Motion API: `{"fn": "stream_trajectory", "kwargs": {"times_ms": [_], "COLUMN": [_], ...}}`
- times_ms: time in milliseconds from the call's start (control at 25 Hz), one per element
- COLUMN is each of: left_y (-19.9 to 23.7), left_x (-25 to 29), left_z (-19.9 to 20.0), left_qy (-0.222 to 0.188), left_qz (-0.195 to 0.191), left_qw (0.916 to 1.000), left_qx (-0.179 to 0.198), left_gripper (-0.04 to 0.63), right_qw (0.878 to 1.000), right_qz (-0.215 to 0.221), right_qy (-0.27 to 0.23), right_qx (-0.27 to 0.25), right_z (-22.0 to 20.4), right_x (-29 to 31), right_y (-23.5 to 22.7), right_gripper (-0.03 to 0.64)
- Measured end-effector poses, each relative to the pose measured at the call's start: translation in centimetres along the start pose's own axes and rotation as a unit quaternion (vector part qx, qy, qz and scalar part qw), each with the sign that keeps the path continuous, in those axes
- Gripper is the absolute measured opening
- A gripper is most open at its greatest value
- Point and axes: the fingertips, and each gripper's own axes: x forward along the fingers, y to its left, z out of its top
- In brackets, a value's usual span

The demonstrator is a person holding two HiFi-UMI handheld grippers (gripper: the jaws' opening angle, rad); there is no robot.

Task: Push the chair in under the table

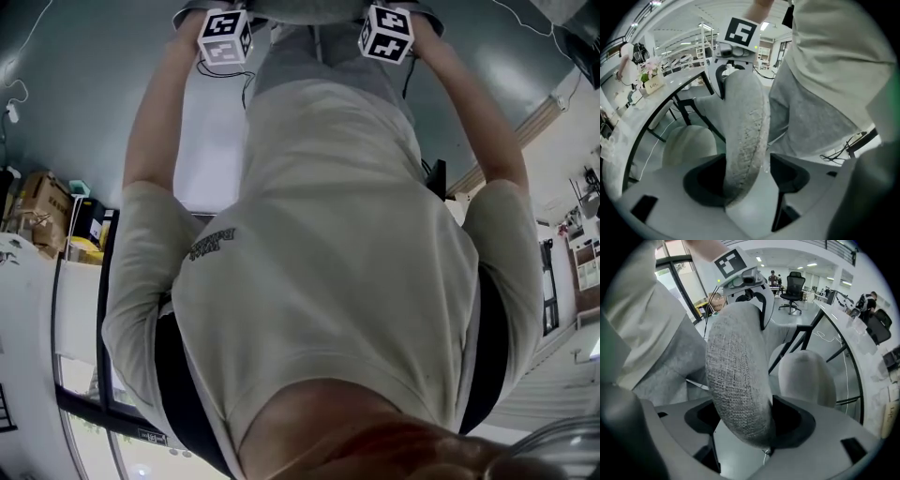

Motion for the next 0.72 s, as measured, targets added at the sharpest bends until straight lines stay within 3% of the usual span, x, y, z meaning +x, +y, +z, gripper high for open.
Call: {"fn": "stream_trajectory", "kwargs": {"times_ms": [200,320,440,600,720], "left_y": [0.7,1.4,1.3,1.1,1.1], "left_x": [0.2,0.6,0.6,0.6,0.3], "left_z": [0.1,0.0,0.2,0.3,0.1], "left_qy": [-0.005,0.002,0.003,0.016,0.02], "left_qz": [-0.006,0.005,-0.017,-0.045,-0.054], "left_qw": [1.0,0.9999,0.9998,0.9989,0.9983], "left_qx": [-0.003,-0.011,-0.009,0.005,0.007], "left_gripper": [0.275,0.163,0.163,0.153,0.149], "right_qw": [1.0,1.0,0.999,0.995,0.995], "right_qz": [-0.008,0.004,0.0,-0.042,-0.041], "right_qy": [-0.004,-0.007,-0.009,-0.009,-0.008], "right_qx": [-0.01,-0.021,-0.046,-0.086,-0.091], "right_z": [0.2,0.4,0.7,0.7,0.9], "right_x": [0.9,1.2,1.1,1.0,0.8], "right_y": [-0.7,-0.6,-0.4,-0.9,-1.1], "right_gripper": [0.281,0.264,0.248,0.136,0.129]}}
